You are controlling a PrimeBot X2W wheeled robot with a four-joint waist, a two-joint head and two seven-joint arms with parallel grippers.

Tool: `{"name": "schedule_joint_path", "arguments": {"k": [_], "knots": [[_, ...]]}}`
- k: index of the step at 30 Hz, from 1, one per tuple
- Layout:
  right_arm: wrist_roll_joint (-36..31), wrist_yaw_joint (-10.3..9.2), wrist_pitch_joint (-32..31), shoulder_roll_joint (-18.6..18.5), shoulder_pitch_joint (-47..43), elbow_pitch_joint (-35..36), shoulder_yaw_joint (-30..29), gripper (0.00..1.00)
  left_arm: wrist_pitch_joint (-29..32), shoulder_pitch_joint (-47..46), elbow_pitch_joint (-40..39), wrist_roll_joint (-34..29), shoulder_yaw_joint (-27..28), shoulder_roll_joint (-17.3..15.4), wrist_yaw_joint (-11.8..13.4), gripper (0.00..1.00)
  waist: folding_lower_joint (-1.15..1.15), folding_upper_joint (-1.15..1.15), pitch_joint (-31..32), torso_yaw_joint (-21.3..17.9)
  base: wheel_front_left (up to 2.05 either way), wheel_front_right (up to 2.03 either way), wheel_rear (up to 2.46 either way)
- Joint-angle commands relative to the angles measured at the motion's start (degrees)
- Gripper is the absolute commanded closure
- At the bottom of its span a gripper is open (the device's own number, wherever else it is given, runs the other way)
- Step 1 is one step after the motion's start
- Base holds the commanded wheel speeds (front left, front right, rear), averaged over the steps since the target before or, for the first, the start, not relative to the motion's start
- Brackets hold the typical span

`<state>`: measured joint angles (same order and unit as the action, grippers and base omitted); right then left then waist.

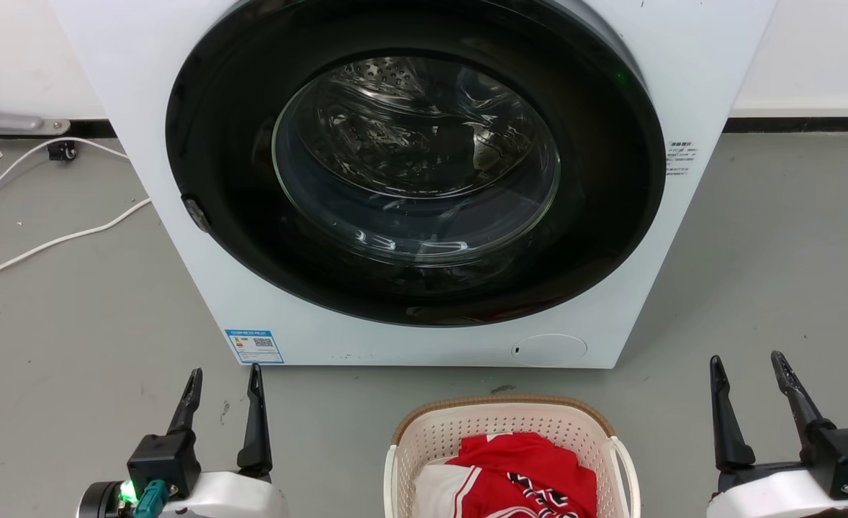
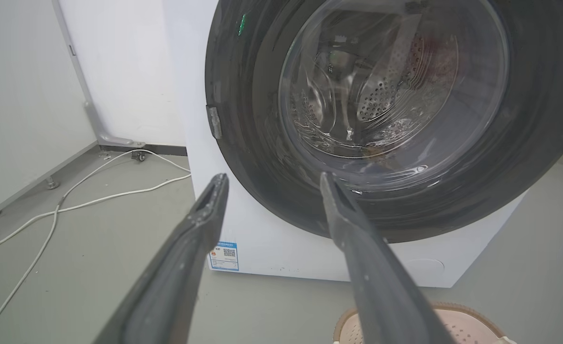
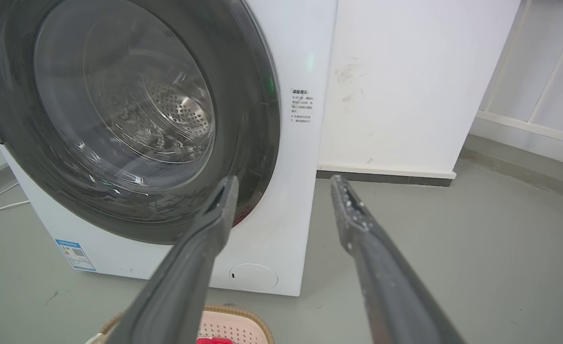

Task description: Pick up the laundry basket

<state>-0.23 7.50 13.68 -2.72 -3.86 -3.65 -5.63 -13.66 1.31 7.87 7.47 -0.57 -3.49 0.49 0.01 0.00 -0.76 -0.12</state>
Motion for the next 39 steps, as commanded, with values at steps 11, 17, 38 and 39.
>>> {"name": "schedule_joint_path", "arguments": {"k": [11, 17, 38, 39], "knots": [[-4.7, -0.02, 1.5, -0.3, -1.2, 1.0, -0.1, 0.00, -1.5, 1.1, -0.5, -4.9, 0.7, 0.3, -0.3, 0.00, -0.01, 0.00, 0.0, -0.1, 0.00, 0.00, 0.00], [-3.8, -0.02, 1.5, -0.3, -1.2, 1.3, 0.2, 0.00, -1.6, 1.3, -0.8, -4.4, 1.4, 0.5, -0.8, 0.00, -0.01, 0.00, 0.0, -0.2, 0.00, 0.00, 0.00], [-1.3, -0.02, 1.5, -0.3, -1.0, 0.7, 0.6, 0.00, -1.6, 1.6, 0.4, -1.3, 2.1, 0.6, -2.0, 0.00, -0.01, 0.00, 0.0, -0.6, 0.00, 0.00, 0.00], [-1.2, -0.02, 1.5, -0.3, -0.9, 0.7, 0.6, 0.00, -1.6, 1.6, 0.4, -1.2, 2.1, 0.6, -2.0, 0.00, -0.01, 0.00, 0.0, -0.7, 0.00, 0.00, 0.00]]}}
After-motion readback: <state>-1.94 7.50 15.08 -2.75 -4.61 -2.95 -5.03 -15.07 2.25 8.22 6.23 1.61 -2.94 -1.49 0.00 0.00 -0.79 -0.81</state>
